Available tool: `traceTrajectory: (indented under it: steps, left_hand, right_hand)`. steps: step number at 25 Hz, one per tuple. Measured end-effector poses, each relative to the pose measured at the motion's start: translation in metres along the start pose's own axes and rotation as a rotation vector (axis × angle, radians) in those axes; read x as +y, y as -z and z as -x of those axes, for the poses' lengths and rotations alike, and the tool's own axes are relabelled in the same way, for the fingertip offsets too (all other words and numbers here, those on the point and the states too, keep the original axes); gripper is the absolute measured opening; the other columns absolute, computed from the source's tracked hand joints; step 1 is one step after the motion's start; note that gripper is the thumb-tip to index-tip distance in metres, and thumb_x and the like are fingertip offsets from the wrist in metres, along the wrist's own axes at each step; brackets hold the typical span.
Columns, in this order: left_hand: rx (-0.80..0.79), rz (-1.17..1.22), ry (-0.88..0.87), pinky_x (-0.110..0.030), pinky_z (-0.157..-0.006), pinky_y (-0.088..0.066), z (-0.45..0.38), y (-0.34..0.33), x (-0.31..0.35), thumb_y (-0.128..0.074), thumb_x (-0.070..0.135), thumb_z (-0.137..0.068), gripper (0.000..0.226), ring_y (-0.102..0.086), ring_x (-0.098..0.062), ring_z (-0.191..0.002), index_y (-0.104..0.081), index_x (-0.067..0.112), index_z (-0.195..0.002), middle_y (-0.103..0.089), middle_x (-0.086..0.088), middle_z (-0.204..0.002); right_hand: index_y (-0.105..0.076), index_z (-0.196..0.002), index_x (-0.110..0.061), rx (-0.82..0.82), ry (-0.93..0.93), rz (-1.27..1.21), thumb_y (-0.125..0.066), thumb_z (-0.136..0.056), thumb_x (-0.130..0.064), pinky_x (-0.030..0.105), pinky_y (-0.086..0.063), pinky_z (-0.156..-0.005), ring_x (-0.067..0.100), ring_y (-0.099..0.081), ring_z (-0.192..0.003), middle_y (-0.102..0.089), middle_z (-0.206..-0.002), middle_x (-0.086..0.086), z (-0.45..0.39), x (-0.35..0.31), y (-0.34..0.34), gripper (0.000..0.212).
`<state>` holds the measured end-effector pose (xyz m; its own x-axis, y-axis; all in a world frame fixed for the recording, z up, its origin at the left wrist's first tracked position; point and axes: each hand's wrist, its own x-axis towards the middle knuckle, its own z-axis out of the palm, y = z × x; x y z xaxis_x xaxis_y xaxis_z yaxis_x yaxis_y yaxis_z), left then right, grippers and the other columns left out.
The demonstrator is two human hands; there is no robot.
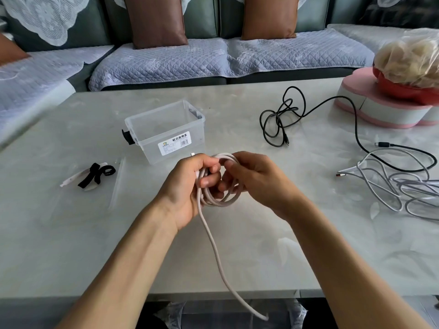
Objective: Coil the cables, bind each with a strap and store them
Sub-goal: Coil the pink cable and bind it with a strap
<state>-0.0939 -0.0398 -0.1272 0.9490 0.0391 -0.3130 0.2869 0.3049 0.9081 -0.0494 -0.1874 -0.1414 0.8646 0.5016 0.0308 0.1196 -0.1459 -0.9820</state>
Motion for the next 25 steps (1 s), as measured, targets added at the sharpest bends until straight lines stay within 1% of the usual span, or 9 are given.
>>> traceTrajectory:
  steps: [3, 6, 8, 10, 14, 17, 21, 23, 25]
  left_hand:
    - [0.023, 0.102, 0.050, -0.023, -0.046, -0.037, 0.001, 0.000, 0.002, -0.046, 0.021, -0.089, 0.026, -0.025, -0.012, -0.039, -0.046, 0.016, -0.064, -0.022, 0.006, -0.044]
    - [0.080, -0.015, 0.073, -0.022, -0.042, -0.031, 0.000, 0.001, 0.002, -0.060, 0.034, -0.087, 0.034, -0.016, -0.011, -0.037, -0.044, 0.017, -0.062, -0.018, 0.006, -0.046]
    - [0.061, -0.163, 0.053, -0.023, -0.043, -0.034, 0.001, 0.001, 0.002, -0.067, 0.029, -0.082, 0.029, -0.015, -0.012, -0.039, -0.048, 0.017, -0.064, -0.016, 0.004, -0.050]
    - [0.009, -0.231, 0.059, -0.025, -0.049, -0.042, 0.002, 0.001, 0.001, -0.062, 0.016, -0.086, 0.038, -0.020, -0.012, -0.038, -0.048, 0.018, -0.051, -0.021, 0.003, -0.048]
    - [0.017, -0.124, 0.108, -0.024, -0.044, -0.045, 0.003, -0.001, -0.001, -0.054, 0.014, -0.091, 0.051, -0.027, -0.012, -0.034, -0.035, 0.021, -0.045, -0.027, 0.002, -0.043]
    - [0.039, 0.041, 0.081, -0.019, -0.037, -0.029, 0.000, -0.002, -0.002, -0.052, 0.017, -0.092, 0.045, -0.018, -0.009, -0.032, -0.030, 0.022, -0.053, -0.021, 0.006, -0.041]
    - [0.172, 0.232, -0.075, -0.018, -0.036, -0.017, -0.006, 0.010, 0.004, -0.046, 0.015, -0.091, 0.040, -0.014, -0.008, -0.032, -0.026, 0.022, -0.056, -0.017, 0.007, -0.041]
    - [0.253, 0.329, -0.164, -0.018, -0.036, -0.018, -0.009, 0.019, 0.010, -0.044, 0.014, -0.090, 0.039, -0.013, -0.009, -0.033, -0.025, 0.022, -0.056, -0.017, 0.006, -0.041]
    - [0.308, 0.409, -0.227, -0.020, -0.037, -0.018, -0.013, 0.028, 0.014, -0.043, 0.013, -0.090, 0.039, -0.014, -0.010, -0.034, -0.024, 0.022, -0.057, -0.017, 0.006, -0.042]
  right_hand:
    - [-0.067, -0.093, 0.000, -0.001, -0.030, -0.081, -0.055, -0.098, -0.011, 0.040, -0.056, -0.073, 0.017, -0.064, -0.066, -0.066, -0.073, 0.003, 0.001, -0.006, 0.008, 0.017]
    - [-0.067, -0.079, -0.005, -0.010, 0.049, 0.131, -0.053, -0.100, -0.014, 0.043, -0.055, -0.074, 0.016, -0.063, -0.065, -0.067, -0.070, 0.006, 0.004, -0.005, 0.005, 0.027]
    - [-0.065, -0.075, -0.008, 0.009, 0.123, 0.302, -0.051, -0.100, -0.017, 0.039, -0.052, -0.068, 0.018, -0.061, -0.064, -0.066, -0.068, 0.002, 0.007, -0.005, 0.003, 0.030]
    - [-0.063, -0.077, -0.011, 0.015, 0.161, 0.406, -0.048, -0.101, -0.018, 0.032, -0.048, -0.063, 0.014, -0.058, -0.063, -0.062, -0.065, -0.006, 0.008, -0.002, 0.003, 0.029]
    - [-0.063, -0.089, -0.010, 0.027, 0.205, 0.476, -0.043, -0.103, -0.020, 0.020, -0.040, -0.056, 0.008, -0.051, -0.059, -0.059, -0.064, -0.009, 0.009, 0.002, -0.001, 0.026]
    - [-0.062, -0.085, -0.017, 0.085, 0.205, 0.434, -0.044, -0.102, -0.026, 0.026, -0.047, -0.061, 0.008, -0.056, -0.061, -0.063, -0.067, -0.008, 0.009, 0.002, -0.003, 0.026]
    - [-0.068, -0.085, -0.013, 0.170, -0.029, 0.288, -0.052, -0.098, -0.033, 0.039, -0.059, -0.069, 0.012, -0.068, -0.062, -0.072, -0.076, -0.001, 0.010, 0.003, -0.002, 0.028]
    - [-0.069, -0.090, -0.006, 0.037, -0.200, 0.142, -0.050, -0.099, -0.024, 0.036, -0.059, -0.070, 0.015, -0.069, -0.066, -0.074, -0.085, 0.007, 0.016, 0.001, -0.006, 0.027]
    - [-0.069, -0.099, 0.000, -0.193, -0.328, 0.008, -0.047, -0.101, -0.015, 0.034, -0.059, -0.072, 0.022, -0.071, -0.075, -0.074, -0.094, 0.014, 0.024, 0.001, -0.015, 0.026]
